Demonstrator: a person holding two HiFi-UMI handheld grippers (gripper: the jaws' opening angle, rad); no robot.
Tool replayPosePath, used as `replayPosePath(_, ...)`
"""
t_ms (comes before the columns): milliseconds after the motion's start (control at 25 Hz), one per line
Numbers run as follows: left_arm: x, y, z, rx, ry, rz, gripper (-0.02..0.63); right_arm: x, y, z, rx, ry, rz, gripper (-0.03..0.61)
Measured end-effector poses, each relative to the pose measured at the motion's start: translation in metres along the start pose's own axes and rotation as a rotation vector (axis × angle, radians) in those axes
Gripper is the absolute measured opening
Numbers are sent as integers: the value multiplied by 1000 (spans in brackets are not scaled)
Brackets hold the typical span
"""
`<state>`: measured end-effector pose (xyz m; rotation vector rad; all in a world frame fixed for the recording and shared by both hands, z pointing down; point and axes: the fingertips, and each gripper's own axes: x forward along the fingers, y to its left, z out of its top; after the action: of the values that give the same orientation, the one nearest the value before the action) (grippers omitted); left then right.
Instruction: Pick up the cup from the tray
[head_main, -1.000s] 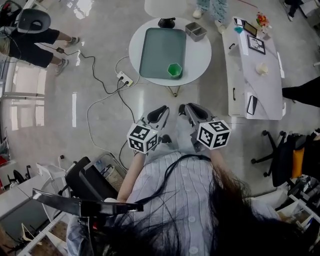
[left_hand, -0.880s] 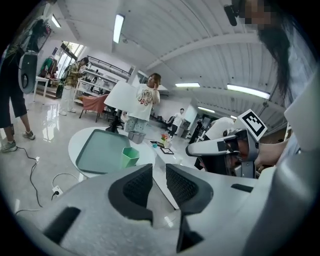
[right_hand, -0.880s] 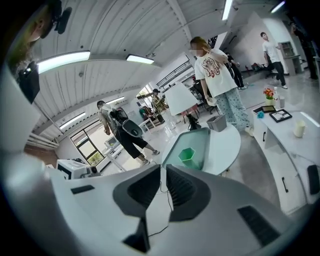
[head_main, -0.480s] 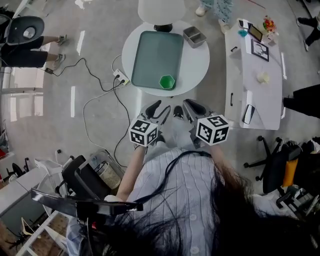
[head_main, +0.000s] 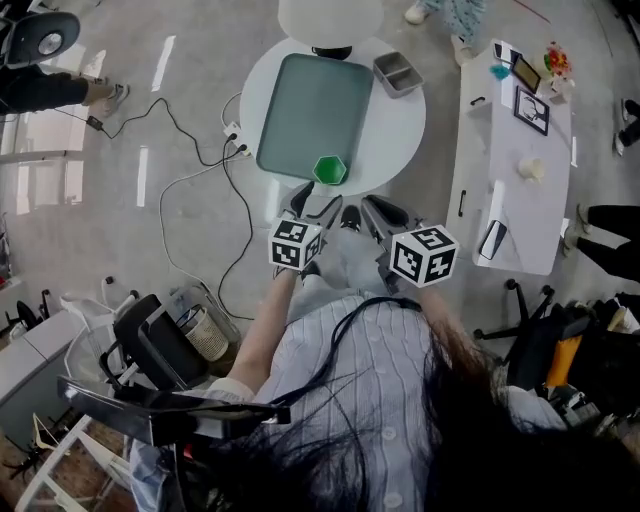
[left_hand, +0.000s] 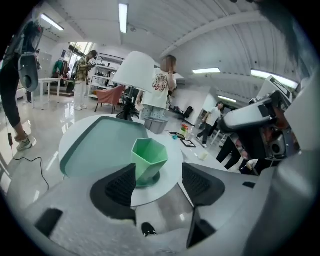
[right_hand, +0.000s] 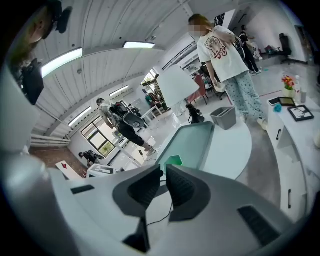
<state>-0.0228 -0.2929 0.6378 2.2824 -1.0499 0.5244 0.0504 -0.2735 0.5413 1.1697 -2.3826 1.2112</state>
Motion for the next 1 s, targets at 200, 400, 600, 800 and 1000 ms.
replayPosePath(200, 22, 14, -6, 58, 46, 35, 313, 8, -8, 0, 5, 37, 11, 52)
replayPosePath(400, 38, 22, -13, 117, 95, 59, 376, 10, -15, 0, 18, 51, 4, 52)
replayPosePath(600, 50, 28, -11, 140, 99, 48, 387, 9, -23, -2, 34, 57, -11, 52)
replayPosePath(800, 60, 28, -7, 175, 114, 7, 387, 6, -31, -6, 58, 62, -33, 52)
replayPosePath(1000, 71, 27, -6, 214, 131, -26, 387, 8, -33, -6, 74, 54, -51, 52)
